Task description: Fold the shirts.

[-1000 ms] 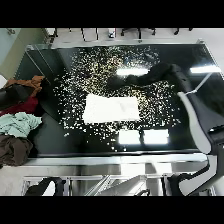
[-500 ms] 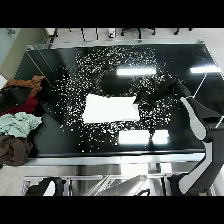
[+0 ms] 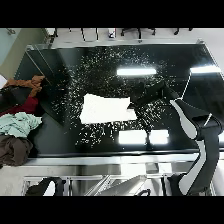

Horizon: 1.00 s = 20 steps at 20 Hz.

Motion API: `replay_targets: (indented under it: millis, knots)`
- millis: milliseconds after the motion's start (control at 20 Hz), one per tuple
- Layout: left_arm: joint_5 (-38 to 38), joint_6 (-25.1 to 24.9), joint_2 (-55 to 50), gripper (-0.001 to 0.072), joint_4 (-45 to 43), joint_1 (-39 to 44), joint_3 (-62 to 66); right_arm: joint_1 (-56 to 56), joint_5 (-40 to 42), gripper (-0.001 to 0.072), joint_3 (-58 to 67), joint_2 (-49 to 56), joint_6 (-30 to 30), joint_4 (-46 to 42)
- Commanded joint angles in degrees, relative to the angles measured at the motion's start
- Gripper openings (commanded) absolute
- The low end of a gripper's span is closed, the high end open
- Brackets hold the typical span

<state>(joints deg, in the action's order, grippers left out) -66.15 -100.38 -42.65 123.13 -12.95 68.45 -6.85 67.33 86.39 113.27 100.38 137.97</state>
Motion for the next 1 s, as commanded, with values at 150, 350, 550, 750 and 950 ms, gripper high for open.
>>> replay_targets:
  millis: [150, 350, 550, 750, 950]
  knots:
    - [-0.04, -0.09, 0.07, 0.0013, -0.04, -0.07, 0.00, 2.27, -1.38, 0.0020, 3.65, -1.60, 0.33, 1.31]
    - [0.00, -0.09, 0.09, 0.0013, -0.04, -0.07, 0.00, 12.24, -1.51, 0.0018, 3.34, -7.28, -0.98, -0.98]
    - [0.17, -0.11, 0.07, 0.0013, -0.04, -0.07, 0.00, 30.12, -1.25, 0.0018, -0.26, -16.70, -4.70, -5.38]
    - [0.24, -0.11, 0.07, 0.0013, 0.00, -0.04, 0.00, 48.17, -0.70, 0.0018, -10.38, -24.74, -4.09, -5.60]
    - [0.31, -0.11, -0.61, 0.0013, 1.60, -0.04, -0.02, 56.78, -0.94, 0.0018, -25.14, -27.58, -0.81, -5.75]
